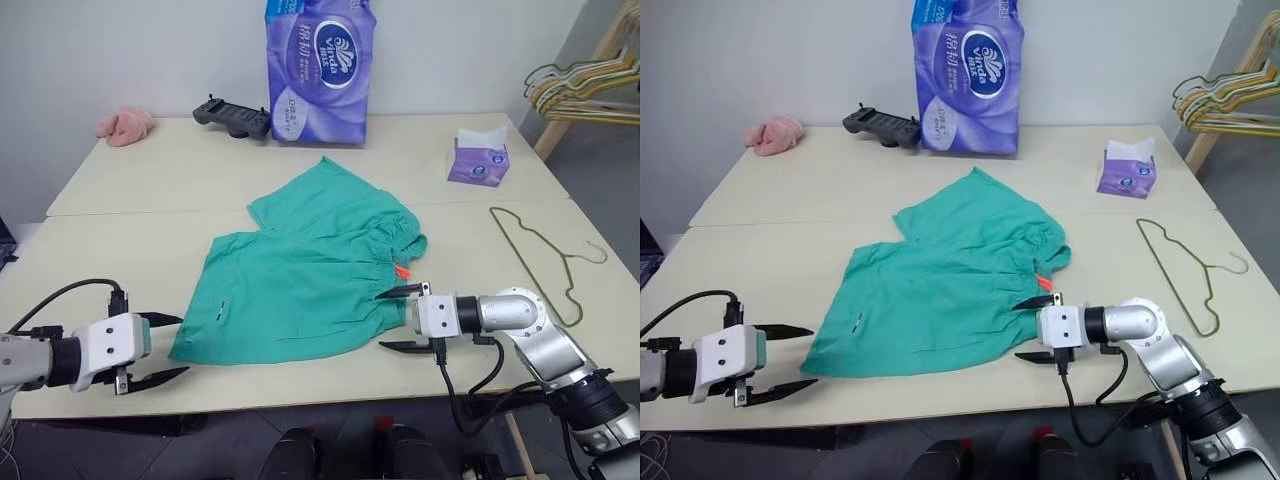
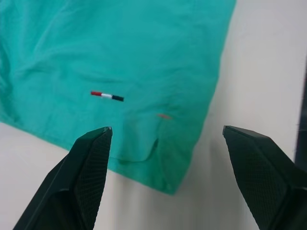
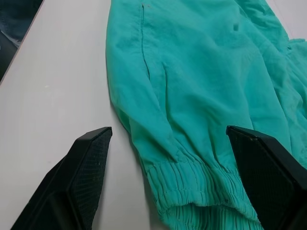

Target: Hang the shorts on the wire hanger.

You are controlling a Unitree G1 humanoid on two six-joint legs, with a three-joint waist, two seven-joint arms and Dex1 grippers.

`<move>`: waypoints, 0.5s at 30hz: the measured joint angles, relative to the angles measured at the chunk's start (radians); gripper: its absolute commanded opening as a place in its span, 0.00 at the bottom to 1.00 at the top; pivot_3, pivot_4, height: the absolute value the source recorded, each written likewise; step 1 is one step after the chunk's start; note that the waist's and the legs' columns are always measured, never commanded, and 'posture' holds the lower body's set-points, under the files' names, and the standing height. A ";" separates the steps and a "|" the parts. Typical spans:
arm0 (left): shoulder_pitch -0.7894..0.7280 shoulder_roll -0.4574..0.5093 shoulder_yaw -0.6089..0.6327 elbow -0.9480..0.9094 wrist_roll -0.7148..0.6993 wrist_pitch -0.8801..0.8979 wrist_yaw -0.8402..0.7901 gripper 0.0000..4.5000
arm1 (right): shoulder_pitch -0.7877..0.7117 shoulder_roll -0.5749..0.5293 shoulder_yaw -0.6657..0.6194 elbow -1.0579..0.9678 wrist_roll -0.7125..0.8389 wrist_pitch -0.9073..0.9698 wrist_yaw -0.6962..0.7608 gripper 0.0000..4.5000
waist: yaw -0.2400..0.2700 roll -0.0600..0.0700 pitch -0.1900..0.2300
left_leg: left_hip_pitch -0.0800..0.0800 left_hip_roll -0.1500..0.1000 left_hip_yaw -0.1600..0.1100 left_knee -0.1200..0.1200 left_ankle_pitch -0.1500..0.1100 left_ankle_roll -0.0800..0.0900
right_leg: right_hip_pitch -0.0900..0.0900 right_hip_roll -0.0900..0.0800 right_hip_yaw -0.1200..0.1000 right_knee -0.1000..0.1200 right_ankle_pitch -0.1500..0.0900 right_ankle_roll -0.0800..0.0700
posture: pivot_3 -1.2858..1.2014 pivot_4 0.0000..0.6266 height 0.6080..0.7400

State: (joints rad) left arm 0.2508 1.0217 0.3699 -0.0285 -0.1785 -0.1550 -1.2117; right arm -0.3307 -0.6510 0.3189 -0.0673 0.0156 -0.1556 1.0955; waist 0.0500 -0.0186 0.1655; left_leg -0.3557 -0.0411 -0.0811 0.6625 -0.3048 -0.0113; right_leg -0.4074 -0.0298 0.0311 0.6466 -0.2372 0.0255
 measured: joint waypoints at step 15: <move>-0.049 -0.034 -0.133 0.075 0.028 -0.005 0.021 0.87 | -0.074 0.065 0.028 0.182 -0.081 -0.064 -0.044 0.90 | -0.002 0.003 0.003 | 0.000 0.001 0.000 0.000 0.000 0.000 | 0.000 0.001 -0.004 0.001 0.000 -0.001 | 0.58 0.26 1.00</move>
State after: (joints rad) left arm 0.2019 0.9874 0.2371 0.0466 -0.1500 -0.1598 -1.1906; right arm -0.4046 -0.5864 0.3469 0.1144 -0.0656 -0.2196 1.0510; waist 0.0478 -0.0160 0.1681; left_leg -0.3554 -0.0405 -0.0816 0.6624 -0.3048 -0.0113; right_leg -0.4076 -0.0288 0.0270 0.6473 -0.2368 0.0246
